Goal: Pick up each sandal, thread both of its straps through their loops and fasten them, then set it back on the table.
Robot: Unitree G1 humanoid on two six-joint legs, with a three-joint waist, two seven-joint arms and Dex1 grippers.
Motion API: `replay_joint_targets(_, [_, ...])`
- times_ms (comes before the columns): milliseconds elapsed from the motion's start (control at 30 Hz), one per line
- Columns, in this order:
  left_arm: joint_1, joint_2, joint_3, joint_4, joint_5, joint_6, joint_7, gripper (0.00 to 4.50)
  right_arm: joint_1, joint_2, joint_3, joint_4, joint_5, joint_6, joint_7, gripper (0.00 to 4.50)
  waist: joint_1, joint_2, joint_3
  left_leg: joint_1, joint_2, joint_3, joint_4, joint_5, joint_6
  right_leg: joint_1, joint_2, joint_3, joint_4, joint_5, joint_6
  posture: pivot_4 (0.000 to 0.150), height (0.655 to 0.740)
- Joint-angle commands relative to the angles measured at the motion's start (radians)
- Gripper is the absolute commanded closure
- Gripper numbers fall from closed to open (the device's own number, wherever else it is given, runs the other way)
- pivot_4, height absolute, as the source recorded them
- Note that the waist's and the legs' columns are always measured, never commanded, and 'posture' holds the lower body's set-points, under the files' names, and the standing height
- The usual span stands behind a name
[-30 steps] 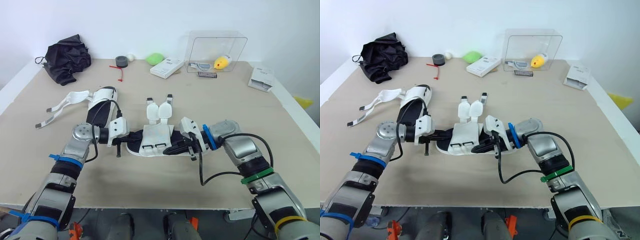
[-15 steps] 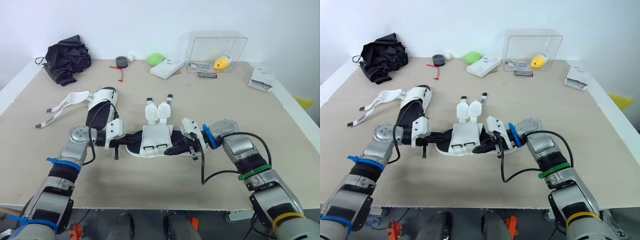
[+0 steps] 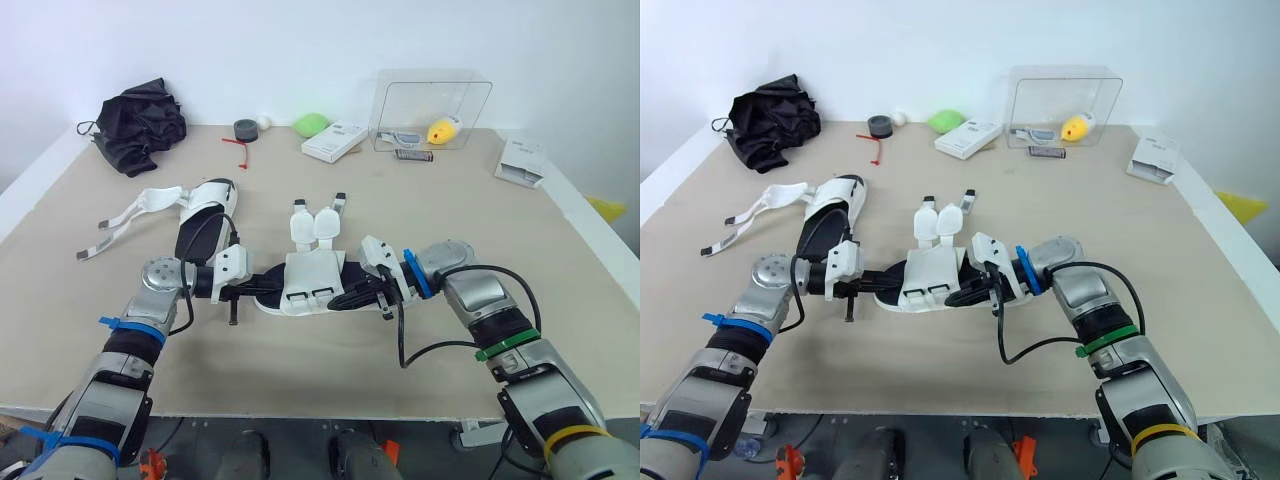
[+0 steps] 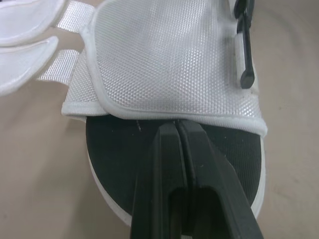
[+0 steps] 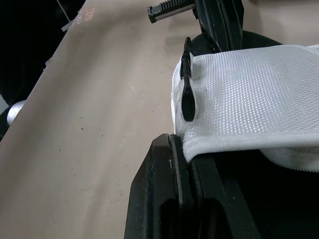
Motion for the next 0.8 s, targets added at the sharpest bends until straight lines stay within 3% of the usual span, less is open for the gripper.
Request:
replay_joint_targets(33, [0.053, 0.036, -0.089, 0.135, 0.155, 0.004, 0.021, 4.42, 0.025, -0.030, -0.015, -0.037, -0.003, 0.025, 0.011, 4.50, 0.000, 0.001, -0.005, 0.001, 0.000, 0.000, 0.000, 0.000, 0.000, 0.000, 0.000, 0.000, 0.000, 0.000, 0.000, 0.150, 0.7400])
replay_joint_targets(233, [0.049, 0.022, -0.097, 0.141, 0.141, 0.004, 0.017, 4.42, 0.031, -0.052, -0.039, -0.042, 0.010, 0.040, 0.009, 4.50, 0.002, 0.003, -0.013, 0.003, -0.001, 0.003, 0.000, 0.000, 0.000, 0.002, -0.003, 0.000, 0.000, -0.002, 0.000, 0.150, 0.7400])
replay_joint_targets(367, [0.049, 0.010, -0.086, 0.127, 0.116, 0.027, 0.004, 4.50, 0.040, -0.105, -0.046, -0.070, 0.020, 0.055, 0.043, 3.01, 0.004, 0.003, -0.014, 0.003, -0.002, 0.003, 0.000, 0.000, 0.000, 0.002, -0.006, 0.000, 0.000, -0.003, 0.001, 0.150, 0.7400])
replay_joint_targets(433, [0.048, 0.010, -0.084, 0.125, 0.116, 0.028, 0.004, 4.50, 0.043, -0.138, -0.062, -0.084, 0.029, 0.065, 0.052, 1.89, 0.002, 0.004, -0.015, 0.004, -0.002, 0.005, -0.001, 0.000, 0.000, 0.002, -0.006, 0.000, 0.000, -0.003, 0.001, 0.150, 0.7400])
replay_joint_targets(567, [0.050, 0.003, -0.072, 0.114, 0.100, 0.046, 0.004, 4.50, 0.024, -0.191, -0.112, -0.077, 0.057, 0.097, 0.060, 0.21, 0.000, 0.004, -0.015, 0.008, -0.001, 0.006, -0.003, 0.000, 0.000, 0.003, -0.006, 0.000, 0.000, -0.002, -0.001, 0.150, 0.7400])
replay_joint_targets(800, [0.063, -0.016, -0.051, 0.090, 0.080, 0.075, -0.007, 4.50, -0.150, -0.126, -0.293, -0.017, 0.210, 0.409, -0.105, 0.09, -0.004, 0.008, -0.016, 0.012, -0.001, 0.007, -0.005, 0.000, 0.000, 0.003, -0.007, 0.001, 0.000, -0.002, -0.002, 0.150, 0.7400])
